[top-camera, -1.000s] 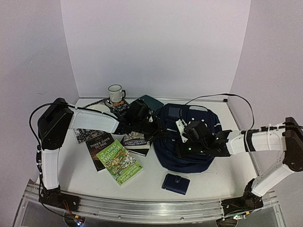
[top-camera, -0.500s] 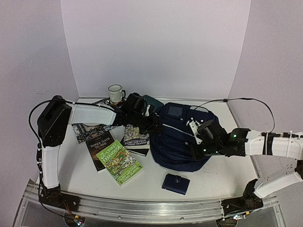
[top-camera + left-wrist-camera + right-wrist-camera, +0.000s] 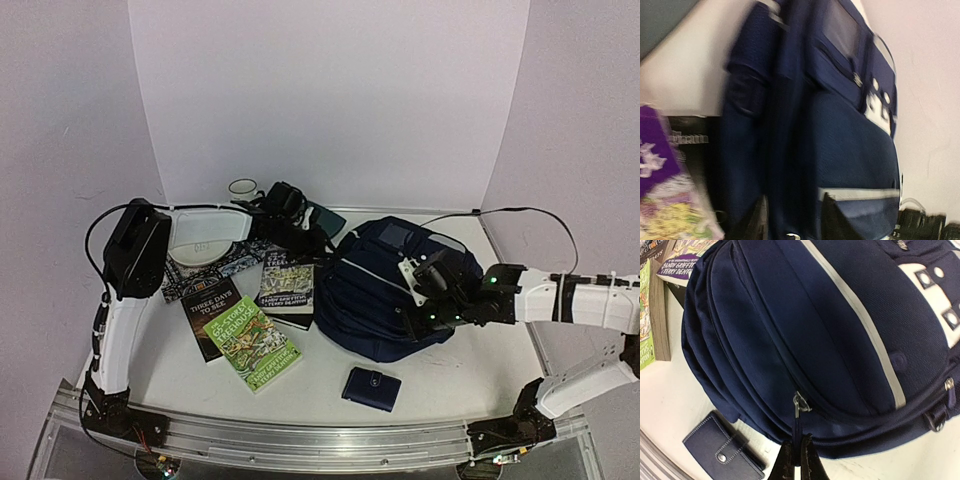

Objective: Pack the student bag
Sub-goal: Zip the lower front pocket of the student bag, then hold the lower front pocket of the student bag.

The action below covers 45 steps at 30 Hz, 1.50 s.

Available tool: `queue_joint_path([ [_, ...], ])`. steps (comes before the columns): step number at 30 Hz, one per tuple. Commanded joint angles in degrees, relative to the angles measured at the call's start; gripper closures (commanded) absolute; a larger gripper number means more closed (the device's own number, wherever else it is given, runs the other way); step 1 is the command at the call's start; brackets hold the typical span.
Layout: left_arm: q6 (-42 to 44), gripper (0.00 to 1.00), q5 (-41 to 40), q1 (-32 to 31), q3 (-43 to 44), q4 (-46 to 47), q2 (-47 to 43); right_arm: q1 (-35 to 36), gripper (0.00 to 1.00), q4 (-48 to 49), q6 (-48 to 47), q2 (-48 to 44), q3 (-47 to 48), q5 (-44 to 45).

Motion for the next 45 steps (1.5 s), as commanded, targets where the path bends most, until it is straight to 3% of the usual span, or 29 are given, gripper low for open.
queue_joint_path([
  [1, -3.03, 0.56, -5.14, 2.06, -0.33, 0.96, -6.66, 0.51, 1.00, 1.89, -0.56, 4.16, 6.52, -3.97],
  [5, -9.49, 0.49, -5.71, 0.08, -7.83, 3.20, -12.43, 0.50, 1.00, 3.04, -1.09, 5.97, 8.34, -4.73],
  [12, -21.15, 0.43, -5.64, -7.61, -21.14, 15.39, -19.00, 0.46, 1.00, 3.95, -1.23, 6.29, 7.77, -5.61],
  [18, -26.77, 0.42, -6.49, -12.14, -21.69, 19.88, -16.93, 0.48, 1.00, 4.28, -1.34, 6.31, 7.24, -5.97],
  [31, -31.30, 0.46, -6.39, -13.99, -19.07, 21.77, -10.45, 0.49, 1.00, 4.67, -2.33, 6.42, 7.34, -6.46],
  [36, -31.56, 0.56, -5.02, -14.56, -15.98, 22.38, -7.68, 0.51, 1.00, 4.59, -2.57, 6.49, 7.08, -6.67],
  [42, -32.07, 0.94, -5.88, -14.58, -17.58, 24.30, -8.84, 0.52, 1.00, 1.46, -3.44, 5.56, 7.23, -3.78],
  [45, -31.66, 1.00, -6.61, -14.46, -18.48, 24.38, -10.11, 0.51, 1.00, -1.79, -3.63, 3.58, 6.63, -1.66],
])
